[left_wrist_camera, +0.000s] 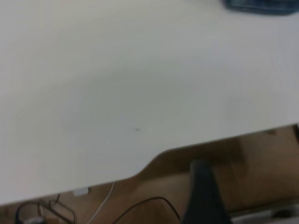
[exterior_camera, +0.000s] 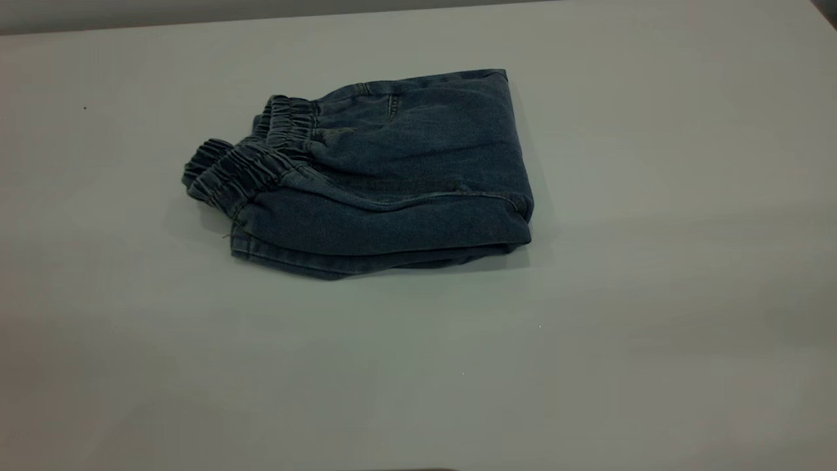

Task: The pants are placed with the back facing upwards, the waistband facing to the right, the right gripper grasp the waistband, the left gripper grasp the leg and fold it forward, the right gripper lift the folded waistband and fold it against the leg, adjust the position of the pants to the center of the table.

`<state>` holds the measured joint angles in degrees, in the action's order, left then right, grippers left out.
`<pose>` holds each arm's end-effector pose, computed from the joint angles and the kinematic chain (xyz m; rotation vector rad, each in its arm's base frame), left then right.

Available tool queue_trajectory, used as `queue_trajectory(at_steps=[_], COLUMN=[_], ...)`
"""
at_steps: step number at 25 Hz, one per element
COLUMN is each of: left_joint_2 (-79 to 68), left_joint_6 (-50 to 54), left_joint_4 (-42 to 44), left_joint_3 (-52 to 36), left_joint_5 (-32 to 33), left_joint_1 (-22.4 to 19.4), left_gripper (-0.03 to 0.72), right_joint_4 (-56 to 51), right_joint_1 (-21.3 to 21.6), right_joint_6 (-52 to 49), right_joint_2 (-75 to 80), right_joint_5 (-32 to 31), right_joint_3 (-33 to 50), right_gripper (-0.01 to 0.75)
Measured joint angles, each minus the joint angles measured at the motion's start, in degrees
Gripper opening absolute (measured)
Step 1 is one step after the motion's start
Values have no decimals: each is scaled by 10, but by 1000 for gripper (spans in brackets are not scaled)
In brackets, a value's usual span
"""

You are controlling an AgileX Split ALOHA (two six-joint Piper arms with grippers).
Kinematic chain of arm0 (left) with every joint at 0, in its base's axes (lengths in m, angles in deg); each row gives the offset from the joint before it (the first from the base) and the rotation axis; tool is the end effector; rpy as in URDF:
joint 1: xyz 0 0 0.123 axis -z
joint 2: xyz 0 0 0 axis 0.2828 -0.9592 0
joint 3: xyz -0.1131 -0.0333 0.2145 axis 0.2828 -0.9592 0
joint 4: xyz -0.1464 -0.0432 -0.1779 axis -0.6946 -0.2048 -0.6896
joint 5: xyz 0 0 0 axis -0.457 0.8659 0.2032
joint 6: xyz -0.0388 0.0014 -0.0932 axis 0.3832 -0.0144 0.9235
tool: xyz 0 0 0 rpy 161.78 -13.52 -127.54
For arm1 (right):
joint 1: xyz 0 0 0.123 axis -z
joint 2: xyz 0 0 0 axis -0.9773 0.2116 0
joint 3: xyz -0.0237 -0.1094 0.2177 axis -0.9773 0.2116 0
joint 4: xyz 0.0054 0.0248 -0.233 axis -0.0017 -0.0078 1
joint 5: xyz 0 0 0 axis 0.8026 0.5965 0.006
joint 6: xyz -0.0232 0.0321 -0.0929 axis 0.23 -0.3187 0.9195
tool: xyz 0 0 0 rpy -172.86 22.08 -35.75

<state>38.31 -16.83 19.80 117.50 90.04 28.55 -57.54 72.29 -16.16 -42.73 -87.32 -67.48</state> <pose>0.0580 -0.0068 0.2469 0.1787 2.3445 -0.0570 0.0508 0.0188 0.2423 -0.1038 2.3320 0.2403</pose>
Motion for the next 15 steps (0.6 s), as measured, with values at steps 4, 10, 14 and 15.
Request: queue_trajectory(at_steps=[4,10,14,15], left_joint_2=[0,1,28,43], left_joint_6=[0,0,0,0], left_joint_4=[0,0,0,0], left_joint_3=[0,0,0,0], left_joint_5=[0,0,-1,-1], left_joint_1=[-65,-124,-134,-134], left_gripper=[443,443,443,443], right_joint_4=[0,-1,-1,-1], right_joint_1=[17,17,17,17], right_joint_6=[0,0,0,0], right_joint_2=[-66,-114,-116,-116], right_joint_5=[-1,-2,-3,-3], right_joint_3=[0,0,0,0], right_gripper=[373,373,373,373])
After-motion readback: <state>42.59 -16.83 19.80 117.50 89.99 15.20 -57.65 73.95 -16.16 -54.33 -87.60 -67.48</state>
